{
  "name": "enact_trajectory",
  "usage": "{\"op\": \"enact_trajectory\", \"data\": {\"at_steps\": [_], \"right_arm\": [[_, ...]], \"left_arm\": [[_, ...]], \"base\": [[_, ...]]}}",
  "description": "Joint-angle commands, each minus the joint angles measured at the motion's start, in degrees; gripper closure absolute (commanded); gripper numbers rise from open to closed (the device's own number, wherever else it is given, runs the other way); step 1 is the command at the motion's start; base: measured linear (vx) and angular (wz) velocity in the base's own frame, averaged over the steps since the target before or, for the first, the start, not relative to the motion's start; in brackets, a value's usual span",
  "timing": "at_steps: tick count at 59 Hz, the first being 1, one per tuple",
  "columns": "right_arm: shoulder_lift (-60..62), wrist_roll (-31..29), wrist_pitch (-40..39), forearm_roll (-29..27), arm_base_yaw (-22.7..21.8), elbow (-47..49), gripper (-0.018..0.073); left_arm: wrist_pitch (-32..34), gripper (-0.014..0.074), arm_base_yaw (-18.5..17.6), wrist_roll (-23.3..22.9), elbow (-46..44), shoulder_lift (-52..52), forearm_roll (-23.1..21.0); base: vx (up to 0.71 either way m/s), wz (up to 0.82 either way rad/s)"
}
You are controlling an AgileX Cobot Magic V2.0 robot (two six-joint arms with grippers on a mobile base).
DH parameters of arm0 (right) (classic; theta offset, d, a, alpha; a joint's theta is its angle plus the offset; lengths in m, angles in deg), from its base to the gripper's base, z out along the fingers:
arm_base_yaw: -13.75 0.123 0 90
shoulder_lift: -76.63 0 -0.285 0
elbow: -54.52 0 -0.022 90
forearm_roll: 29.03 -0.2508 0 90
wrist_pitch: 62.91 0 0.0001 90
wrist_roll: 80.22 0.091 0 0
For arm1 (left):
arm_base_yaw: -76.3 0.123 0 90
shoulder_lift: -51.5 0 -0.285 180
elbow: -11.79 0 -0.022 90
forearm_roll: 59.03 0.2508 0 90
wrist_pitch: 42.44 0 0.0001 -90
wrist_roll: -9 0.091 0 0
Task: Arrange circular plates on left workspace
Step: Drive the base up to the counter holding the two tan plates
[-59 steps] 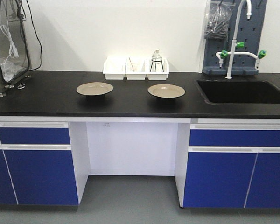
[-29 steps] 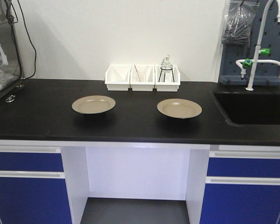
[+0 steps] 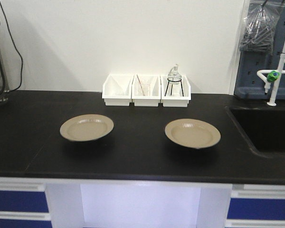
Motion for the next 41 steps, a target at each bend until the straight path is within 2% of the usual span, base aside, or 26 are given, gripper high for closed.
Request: {"op": "enact_trajectory", "data": {"at_steps": [1,41], "right_arm": [[0.95,-0.15,-4.47,0.36,-0.32,-0.37,0.0563],[0.95,-0.15,-4.42,0.36,-0.32,-0.37,0.0563]], "left_arm": [[5.21,0.0594,-0.29,-0.55,0.71,0.87,-0.04],[5.21,0.0594,-0.29,-0.55,0.71,0.87,-0.04]], "base": [[0.47,-0.03],[0.47,-0.01]]}}
